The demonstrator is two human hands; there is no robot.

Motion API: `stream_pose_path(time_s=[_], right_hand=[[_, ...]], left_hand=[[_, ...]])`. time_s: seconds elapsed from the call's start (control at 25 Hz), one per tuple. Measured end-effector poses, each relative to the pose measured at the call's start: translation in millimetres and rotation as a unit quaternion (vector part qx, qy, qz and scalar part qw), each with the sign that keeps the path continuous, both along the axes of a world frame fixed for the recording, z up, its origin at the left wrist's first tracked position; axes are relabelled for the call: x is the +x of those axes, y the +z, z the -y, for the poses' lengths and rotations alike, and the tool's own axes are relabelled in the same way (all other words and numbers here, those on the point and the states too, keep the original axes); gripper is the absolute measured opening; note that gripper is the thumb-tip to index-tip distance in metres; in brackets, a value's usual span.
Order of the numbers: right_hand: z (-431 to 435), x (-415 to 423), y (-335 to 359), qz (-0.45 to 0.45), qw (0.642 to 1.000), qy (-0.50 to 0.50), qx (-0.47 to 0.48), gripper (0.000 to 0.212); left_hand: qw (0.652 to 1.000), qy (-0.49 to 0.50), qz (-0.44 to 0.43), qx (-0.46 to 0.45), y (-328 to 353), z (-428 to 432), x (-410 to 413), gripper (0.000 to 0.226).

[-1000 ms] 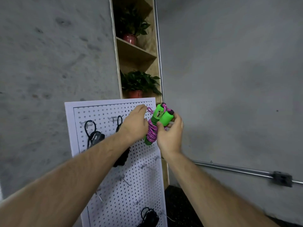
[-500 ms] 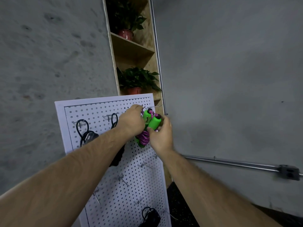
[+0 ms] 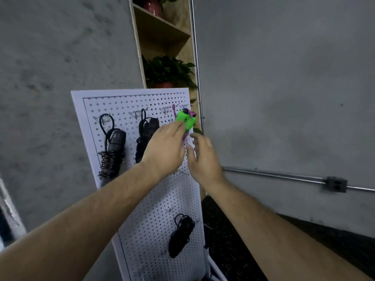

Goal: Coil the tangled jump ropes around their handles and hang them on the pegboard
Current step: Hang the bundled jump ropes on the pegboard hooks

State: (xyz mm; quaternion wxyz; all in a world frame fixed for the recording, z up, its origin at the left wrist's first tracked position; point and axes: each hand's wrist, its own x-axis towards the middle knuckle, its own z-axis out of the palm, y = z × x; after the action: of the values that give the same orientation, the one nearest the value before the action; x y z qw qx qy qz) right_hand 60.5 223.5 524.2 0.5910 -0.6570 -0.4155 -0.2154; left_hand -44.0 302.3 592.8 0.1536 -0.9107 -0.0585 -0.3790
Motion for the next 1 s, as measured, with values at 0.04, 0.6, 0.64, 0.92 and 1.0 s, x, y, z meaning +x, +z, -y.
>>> stream_pose_path(time_s=[0.04,0.6,0.64,0.92,1.0], right_hand=[[12,-10,-12,0.037,0.999,-0.009,-0.027,0.038],[77,-83,-378,-0.138,0.803,0.107,-0.569,0.050],[80,-83,-399,-0.163,0.780,0.109,-0.595,0.050],[62,-86,-513,-0.244,0.706,0.132,-0.652,0.051],[54,-92,-534,-0.248,0.688,0.146,-0.666,0.052]], left_hand=[[0.999,-0.033,0.011,0.005,-20,5,-8,0.050],[0.862,0.055,-0.380,-0.331,-441,-3,-88,0.065],[0.840,0.075,-0.413,-0.343,-466,-9,-90,0.065],[0.745,0.136,-0.563,-0.330,-608,-26,-79,0.074],[0.743,0.129,-0.591,-0.287,-633,-25,-71,0.079]])
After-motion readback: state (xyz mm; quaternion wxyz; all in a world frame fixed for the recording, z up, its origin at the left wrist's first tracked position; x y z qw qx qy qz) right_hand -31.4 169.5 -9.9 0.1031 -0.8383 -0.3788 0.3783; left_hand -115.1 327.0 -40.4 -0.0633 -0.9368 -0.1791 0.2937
